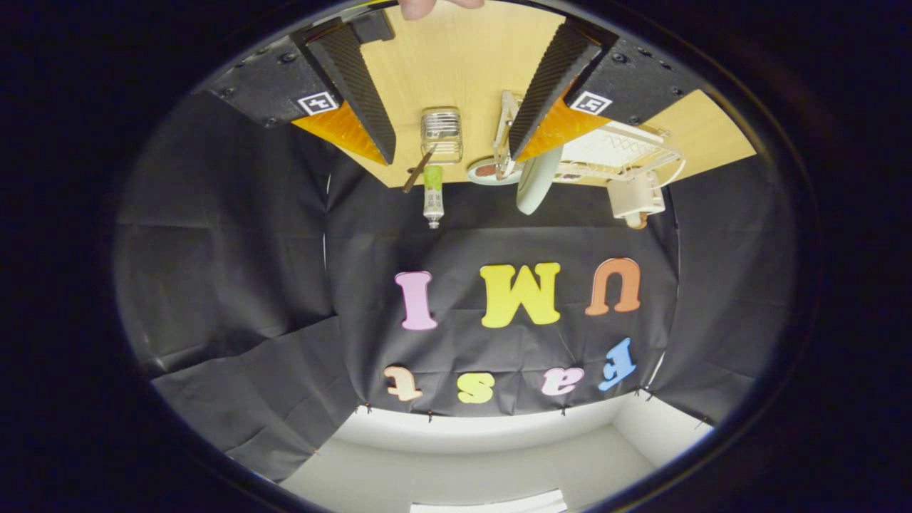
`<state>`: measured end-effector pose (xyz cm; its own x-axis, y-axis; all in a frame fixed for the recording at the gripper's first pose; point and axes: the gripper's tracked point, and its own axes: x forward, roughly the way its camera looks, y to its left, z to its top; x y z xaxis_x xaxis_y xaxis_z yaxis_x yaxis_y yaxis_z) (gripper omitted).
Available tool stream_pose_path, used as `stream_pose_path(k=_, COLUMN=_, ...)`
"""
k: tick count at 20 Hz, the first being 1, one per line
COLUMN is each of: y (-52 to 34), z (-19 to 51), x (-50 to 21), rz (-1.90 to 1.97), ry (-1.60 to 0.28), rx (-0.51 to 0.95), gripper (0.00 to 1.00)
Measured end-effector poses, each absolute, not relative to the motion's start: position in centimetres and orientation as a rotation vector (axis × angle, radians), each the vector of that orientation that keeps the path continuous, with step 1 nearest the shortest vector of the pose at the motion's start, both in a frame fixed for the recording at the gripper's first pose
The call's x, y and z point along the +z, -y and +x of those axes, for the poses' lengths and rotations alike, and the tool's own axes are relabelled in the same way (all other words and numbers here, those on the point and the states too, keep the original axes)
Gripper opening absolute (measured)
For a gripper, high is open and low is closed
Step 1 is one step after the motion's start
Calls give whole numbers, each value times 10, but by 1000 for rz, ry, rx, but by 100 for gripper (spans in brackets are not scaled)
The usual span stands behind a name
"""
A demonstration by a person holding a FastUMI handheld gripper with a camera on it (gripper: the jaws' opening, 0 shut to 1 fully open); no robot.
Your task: Take the plate from the dish rack, then take the spoon from the basket and place it into the plate.
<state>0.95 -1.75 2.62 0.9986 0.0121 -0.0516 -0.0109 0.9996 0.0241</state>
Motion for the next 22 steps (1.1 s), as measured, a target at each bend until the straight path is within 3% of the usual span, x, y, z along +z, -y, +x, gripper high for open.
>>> stream_pose_path(k=11, y=-9, z=86, x=129, rz=51, ry=-145, rx=157, gripper=100)
stream_pose_path(k=22, y=-79, z=186, x=138, rz=-128, ry=-522, rx=239, gripper=100)
